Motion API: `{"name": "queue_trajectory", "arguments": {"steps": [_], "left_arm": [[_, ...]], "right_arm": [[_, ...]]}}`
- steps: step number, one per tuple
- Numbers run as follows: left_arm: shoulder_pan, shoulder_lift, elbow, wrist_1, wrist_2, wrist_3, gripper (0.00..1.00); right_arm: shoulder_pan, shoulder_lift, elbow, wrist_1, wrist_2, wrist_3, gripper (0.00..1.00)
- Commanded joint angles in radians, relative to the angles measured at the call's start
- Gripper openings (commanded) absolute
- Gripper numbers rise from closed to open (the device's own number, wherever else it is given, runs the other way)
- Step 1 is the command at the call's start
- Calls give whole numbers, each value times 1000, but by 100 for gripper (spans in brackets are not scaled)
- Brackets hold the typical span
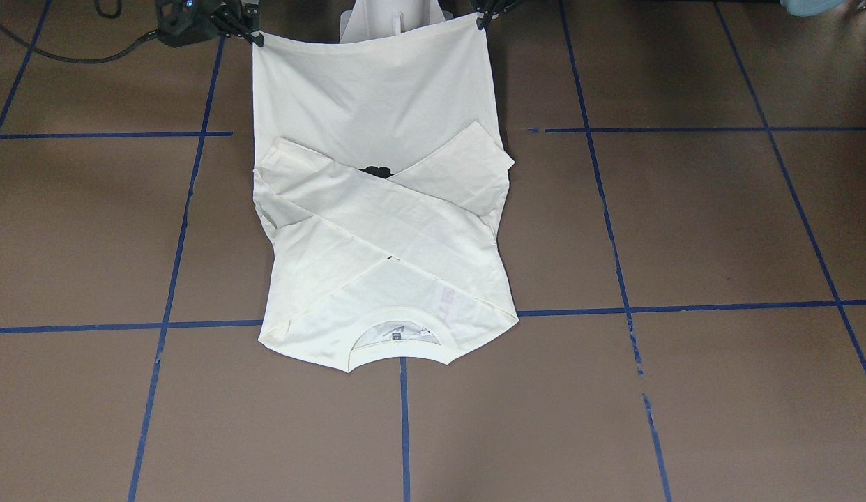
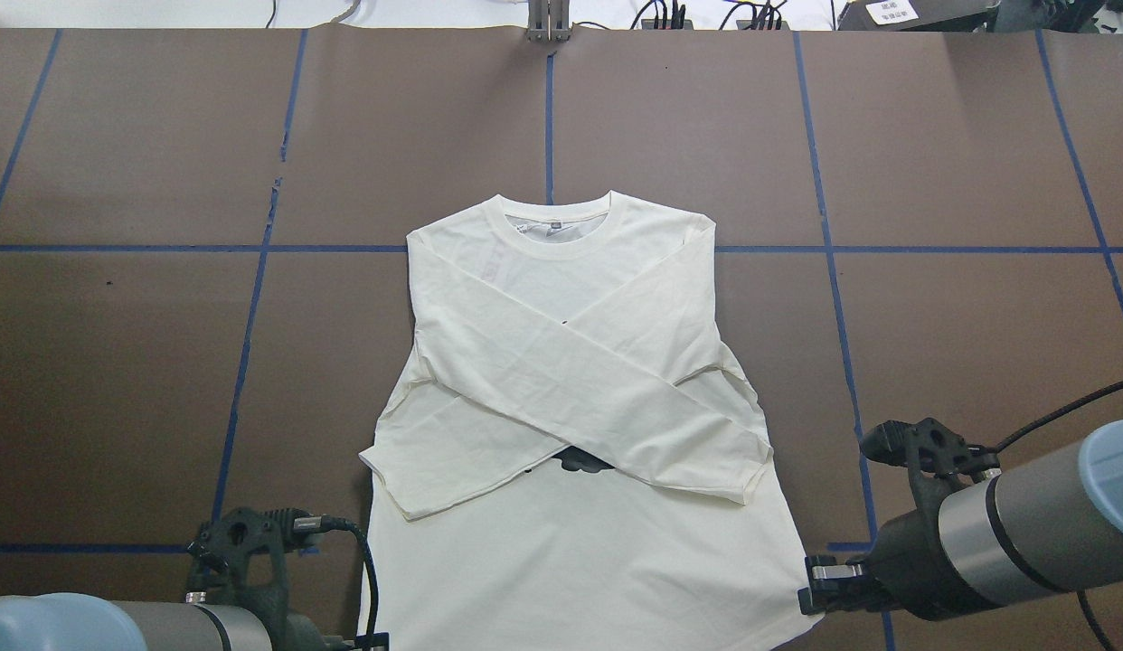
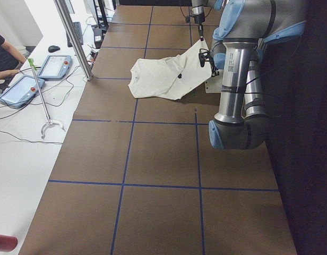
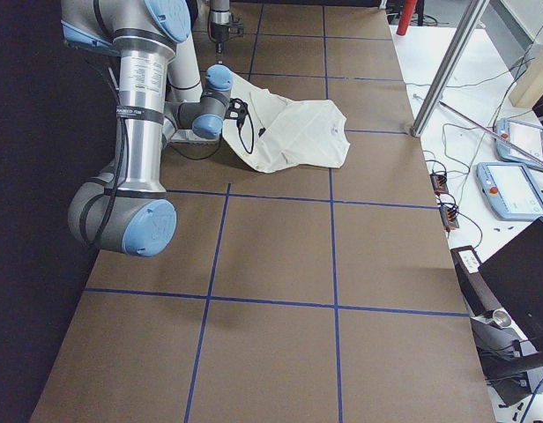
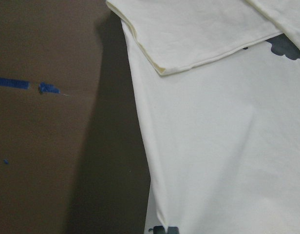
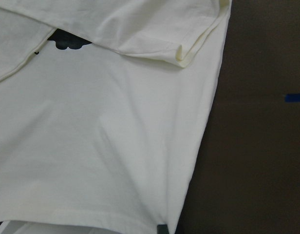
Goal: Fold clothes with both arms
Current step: 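Grasp the hem corners with both grippers and lift them, then fold the hem with both grippers toward the collar, farther from robot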
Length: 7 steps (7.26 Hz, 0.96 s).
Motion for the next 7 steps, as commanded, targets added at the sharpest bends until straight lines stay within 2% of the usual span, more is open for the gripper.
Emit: {"name": "queue_trajectory", "arguments": {"steps": [1,2,3,5,7], "left_arm": [[-51,-3,4,1,-11,30,0],[-81,-5,9,1,-11,70,0],[-138,-9,26,1,-12,119,0],[-268,-14,67,-1,-72,156,0],[-361,-25,80,-1,-110,227,0]], "right_arm": [[106,62,-59,2,11,-10,0],[184,67,-74,6,37,-19,0],[238,80,-126,61,45,-44,0],[327,155,-270,139,91,-46,0],[395,211,-333,141,126,-50,0]]}}
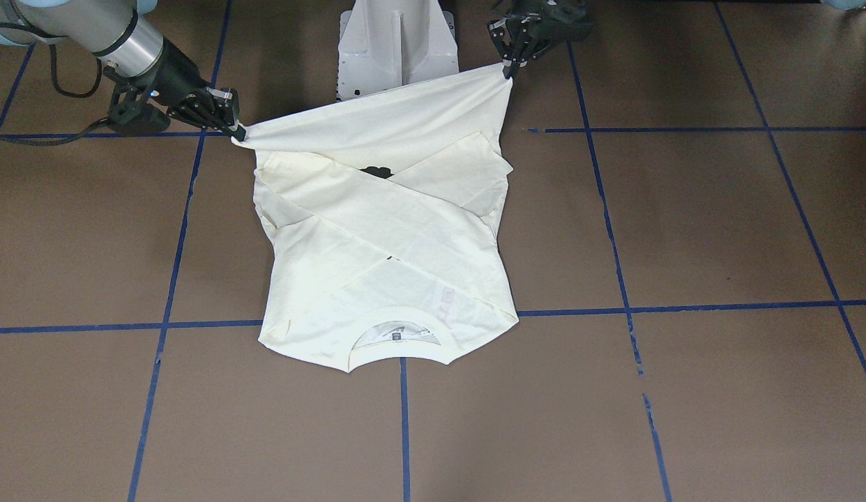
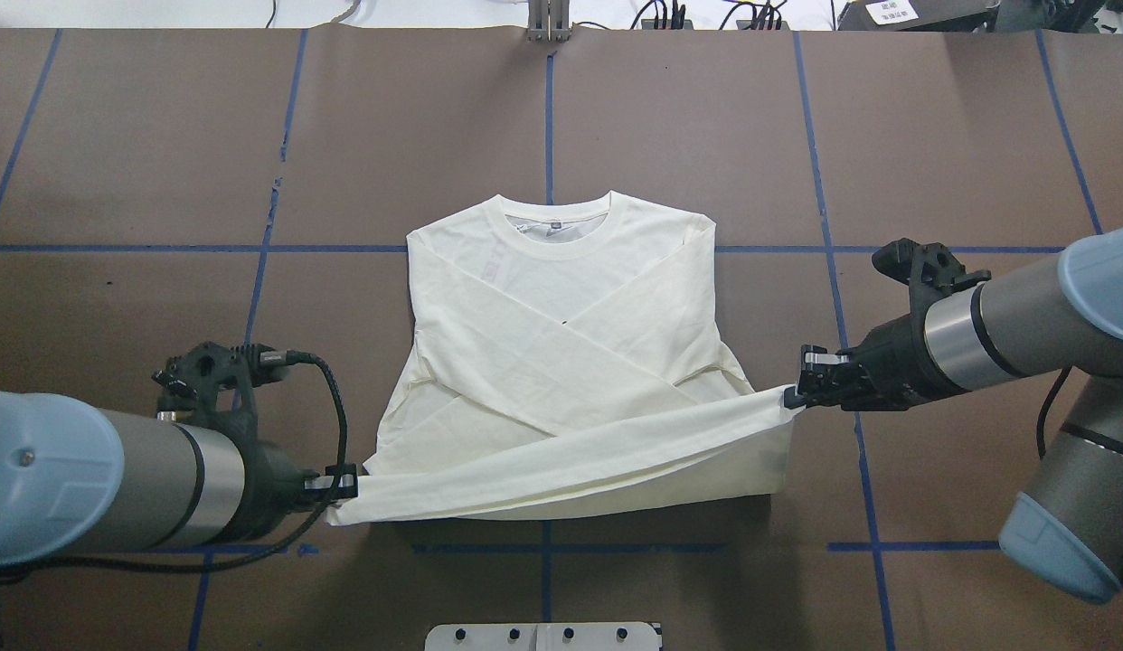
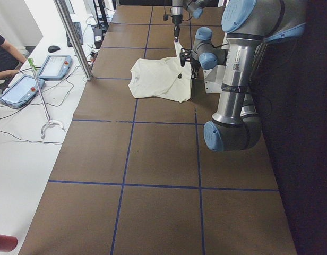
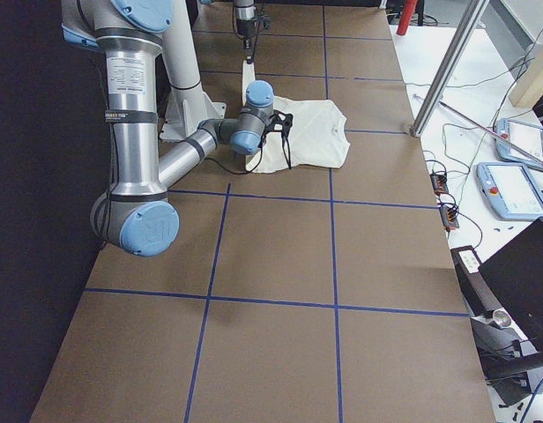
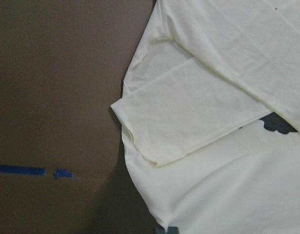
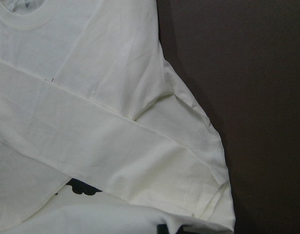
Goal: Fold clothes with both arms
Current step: 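Fold the hem with both grippers toward the collar, farther from robot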
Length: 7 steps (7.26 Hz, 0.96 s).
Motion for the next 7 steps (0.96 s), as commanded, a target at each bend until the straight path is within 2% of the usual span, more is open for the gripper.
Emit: {"name": "queue_trajectory", "arguments": {"steps": [1,3,5,7], "left_arm": [[-106,-44,30,0,-32,28,0],[-242,-123,147,0,-74,90,0],[-325,-207,310,-12,-77,144,0],[-335,-224,460,-162,-74,144,0]], "right_arm": [[83,76,-71,5,35,-3,0],[186,258,-239,5,50,-2,0],[243,430,-463,5,41,-8,0],[251,547,-678,5,12,-49,0]]}}
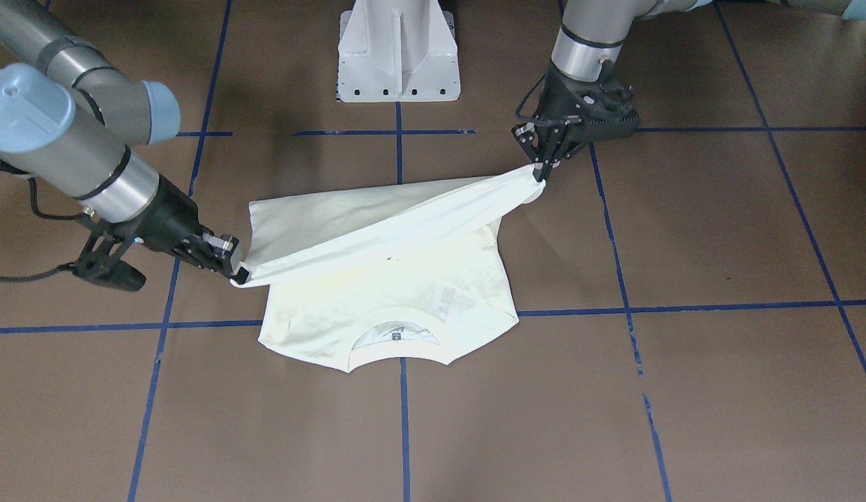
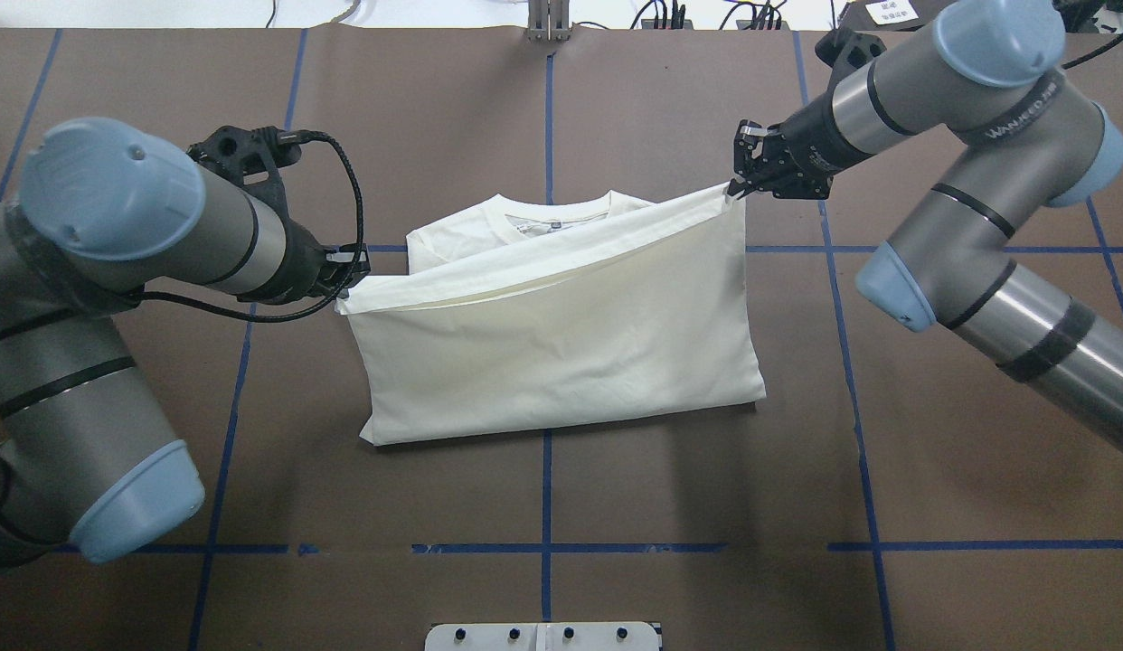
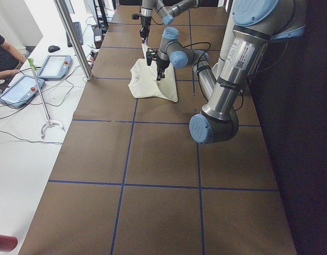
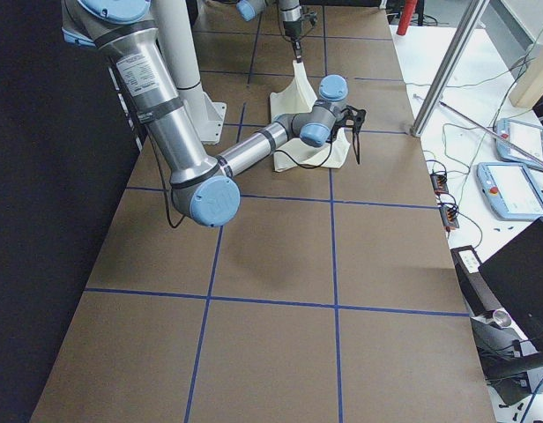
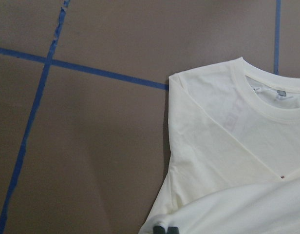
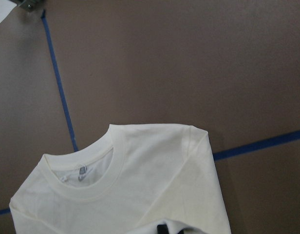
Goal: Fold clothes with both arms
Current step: 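Fold the hem with both grippers toward the collar, farther from robot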
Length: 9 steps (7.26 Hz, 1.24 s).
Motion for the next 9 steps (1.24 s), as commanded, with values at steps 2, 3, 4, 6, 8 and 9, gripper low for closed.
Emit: {"name": "queue_trajectory", "arguments": {"steps": [2,3,4,6,8,9], "left_arm": [[-35,-13,223,-216,4,5,0],[-50,-15,298,-300,4,5,0],[-59,-24,347,-345,4,0,0],[-69,-83,427,-351,4,-11,0],[-70,-104,467,-353,6,-26,0],[-69,-104,478,-356,6,-26,0]], "right_arm": [[-4,89,-195,3,-25,-26,0],[-20,88,-197,3,-31,-26,0],[-36,88,-198,3,-56,-26,0],[-44,86,-198,5,-62,-26,0],[-43,86,-198,6,-62,-26,0],[-38,88,-198,5,-63,-26,0]]}}
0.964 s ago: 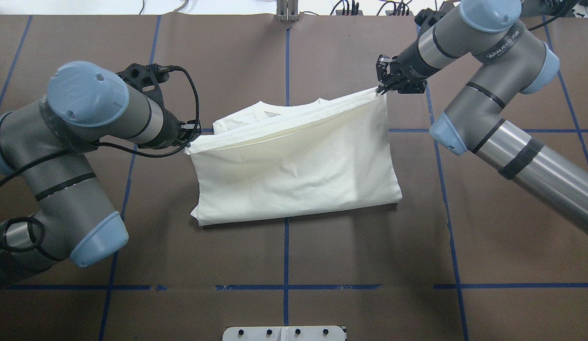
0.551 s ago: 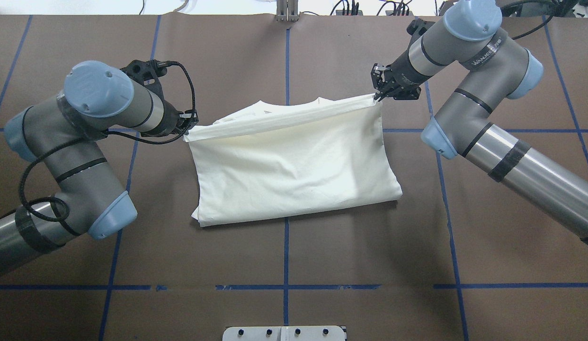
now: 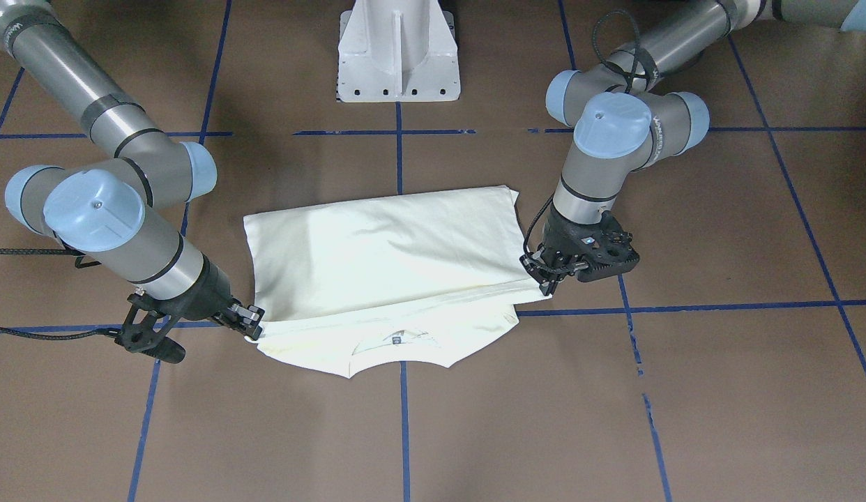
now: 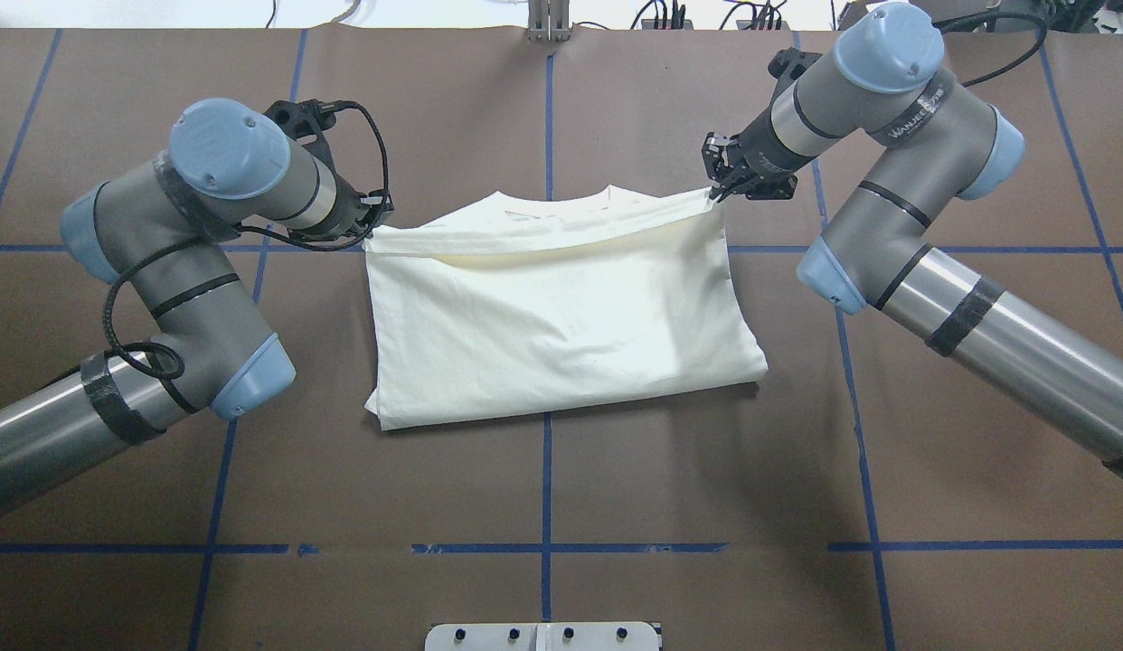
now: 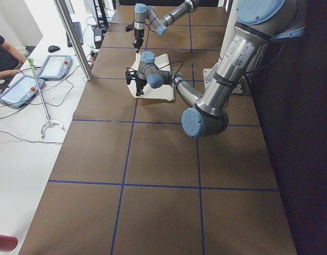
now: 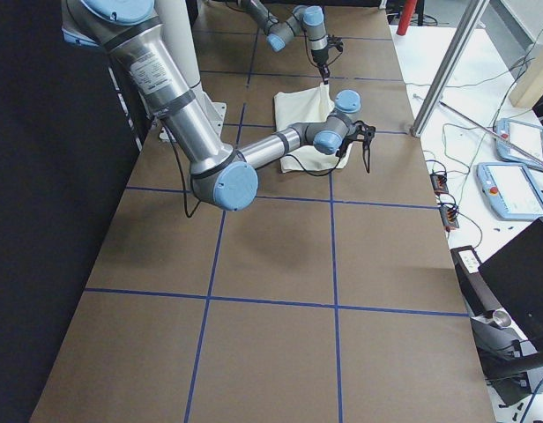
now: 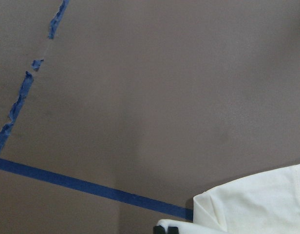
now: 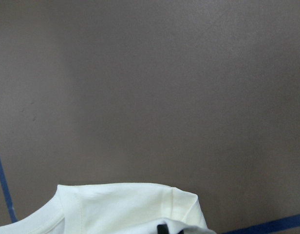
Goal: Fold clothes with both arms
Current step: 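Fold the hem with both grippers toward the collar, farther from robot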
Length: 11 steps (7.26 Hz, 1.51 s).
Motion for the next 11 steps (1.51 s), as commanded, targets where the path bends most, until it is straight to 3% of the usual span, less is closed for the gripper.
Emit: {"name": "queue_trajectory", "arguments": {"steps": [1,9,10,11], "left_arm": [[0,-5,37,-26,0,-4,0],[0,-22,46,-43,-1,-2,0],[0,-21,48,-43,0,2,52],[0,-22,46,-43,0,4,89]], "right_arm": [[13,1,-1,-1,-6,0,0],[8,26,-23,10,-8,0,0],[10,17,-28,42,-5,0,9],[10,15,-29,50,-8,1,98]]}}
